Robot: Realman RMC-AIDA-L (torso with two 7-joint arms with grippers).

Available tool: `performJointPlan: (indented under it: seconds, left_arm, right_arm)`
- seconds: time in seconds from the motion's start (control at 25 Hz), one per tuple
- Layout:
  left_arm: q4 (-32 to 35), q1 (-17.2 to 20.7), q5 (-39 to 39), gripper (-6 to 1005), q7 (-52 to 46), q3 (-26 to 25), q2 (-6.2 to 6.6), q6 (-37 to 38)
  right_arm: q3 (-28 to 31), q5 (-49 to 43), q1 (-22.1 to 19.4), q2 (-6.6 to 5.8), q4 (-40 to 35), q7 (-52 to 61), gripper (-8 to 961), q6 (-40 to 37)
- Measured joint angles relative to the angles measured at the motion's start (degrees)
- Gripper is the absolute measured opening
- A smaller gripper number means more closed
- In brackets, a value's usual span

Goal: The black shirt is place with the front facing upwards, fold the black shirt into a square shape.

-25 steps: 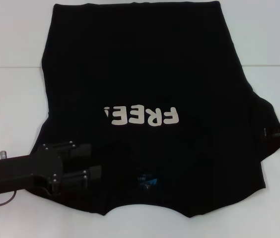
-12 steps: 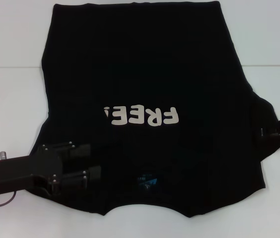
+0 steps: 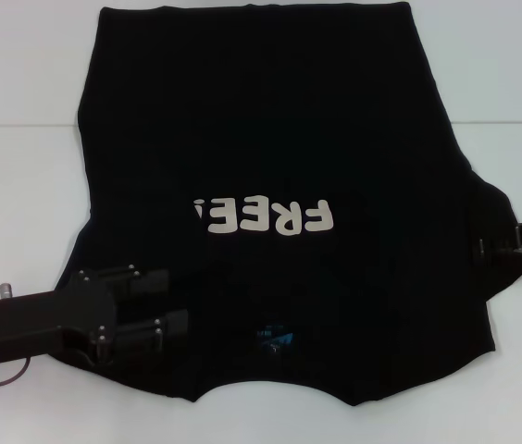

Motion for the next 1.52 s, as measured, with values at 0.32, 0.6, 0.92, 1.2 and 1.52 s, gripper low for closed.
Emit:
performJointPlan:
  seconds: [0.32, 0.6, 0.92, 1.2, 1.52]
  left_arm:
    - [0.0, 0.0, 0.0, 668, -0.1, 0.0, 0.0, 0.0]
    - [0.0, -0.2, 0.0, 666, -0.2, 0.0, 0.0, 0.0]
    - [0.0, -0.3, 0.0, 664, -0.3, 0.0, 0.01, 0.0]
    - [0.0, -0.3, 0.0, 666, -0.3, 0.0, 0.12, 0.0]
    - [0.0, -0.3, 0.0, 666, -0.3, -0.1, 0.09, -0.1]
  right_arm:
    - [0.0, -0.2, 0.0, 0.02, -0.5, 0.4, 836, -0.4]
    - [-0.2, -0.4, 0.0, -0.02, -0.6, 0.5, 634, -0.4]
    - [-0.2, -0.4, 0.0, -0.11, -0.7, 0.6, 256, -0.5]
    - [-0.1, -0.2, -0.1, -0.51, -1.0, 0.5, 102, -1.3]
    - [4.1, 0.2, -3.1, -0.65, -9.5, 0.3, 15, -6.9]
